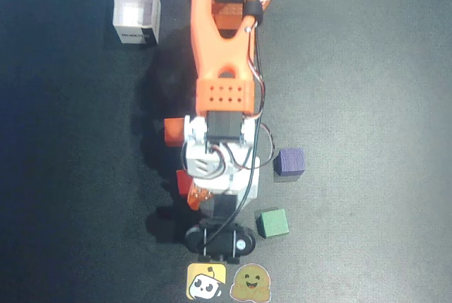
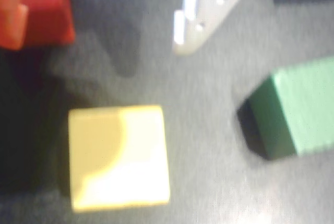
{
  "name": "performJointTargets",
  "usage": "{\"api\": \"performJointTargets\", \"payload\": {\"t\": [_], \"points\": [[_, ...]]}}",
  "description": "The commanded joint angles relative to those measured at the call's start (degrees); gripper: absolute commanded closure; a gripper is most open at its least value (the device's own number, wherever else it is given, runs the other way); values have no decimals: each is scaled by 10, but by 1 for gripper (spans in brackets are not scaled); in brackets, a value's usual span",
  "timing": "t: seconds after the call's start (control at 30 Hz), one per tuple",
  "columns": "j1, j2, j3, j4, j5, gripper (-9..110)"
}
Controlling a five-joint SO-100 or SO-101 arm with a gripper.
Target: Put the yellow cube on top of the green cube.
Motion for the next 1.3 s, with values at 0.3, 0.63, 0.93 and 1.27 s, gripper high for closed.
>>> {"api": "performJointTargets", "payload": {"t": [0.3, 0.63, 0.93, 1.27], "points": [[-6, -76, -120, -21, -4, 79], [-11, -130, -156, -26, -2, 80], [-11, -170, -157, -52, 0, 80], [-10, -177, -154, -63, 4, 90]]}}
